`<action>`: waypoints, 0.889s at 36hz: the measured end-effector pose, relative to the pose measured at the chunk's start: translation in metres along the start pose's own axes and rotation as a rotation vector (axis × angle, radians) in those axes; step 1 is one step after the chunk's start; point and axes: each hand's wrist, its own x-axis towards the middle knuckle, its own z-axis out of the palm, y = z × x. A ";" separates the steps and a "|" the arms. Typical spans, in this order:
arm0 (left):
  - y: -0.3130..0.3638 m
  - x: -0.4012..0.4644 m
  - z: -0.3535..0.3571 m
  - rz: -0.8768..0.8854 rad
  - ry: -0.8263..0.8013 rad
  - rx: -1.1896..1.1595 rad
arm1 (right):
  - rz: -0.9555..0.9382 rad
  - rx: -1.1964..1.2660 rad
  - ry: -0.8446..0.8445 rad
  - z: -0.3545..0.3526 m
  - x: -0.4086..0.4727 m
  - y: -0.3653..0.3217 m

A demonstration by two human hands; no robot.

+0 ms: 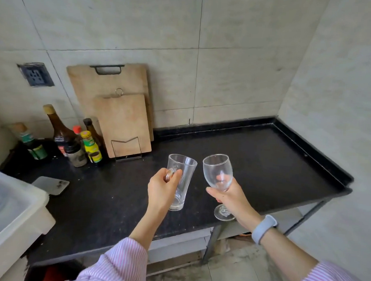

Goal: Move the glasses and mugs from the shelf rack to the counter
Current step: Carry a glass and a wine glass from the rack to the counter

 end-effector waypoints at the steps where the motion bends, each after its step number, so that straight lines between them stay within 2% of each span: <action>1: -0.004 0.012 0.006 -0.009 -0.007 0.003 | 0.017 -0.011 0.001 -0.001 0.015 0.004; 19: -0.084 0.249 0.136 -0.223 -0.019 0.109 | 0.159 -0.045 -0.084 -0.010 0.321 0.085; 26: -0.111 0.317 0.162 -0.189 -0.007 0.050 | 0.076 -0.171 -0.023 -0.002 0.406 0.109; 32: -0.123 0.354 0.174 -0.149 -0.024 -0.052 | 0.073 -0.054 -0.032 0.005 0.449 0.117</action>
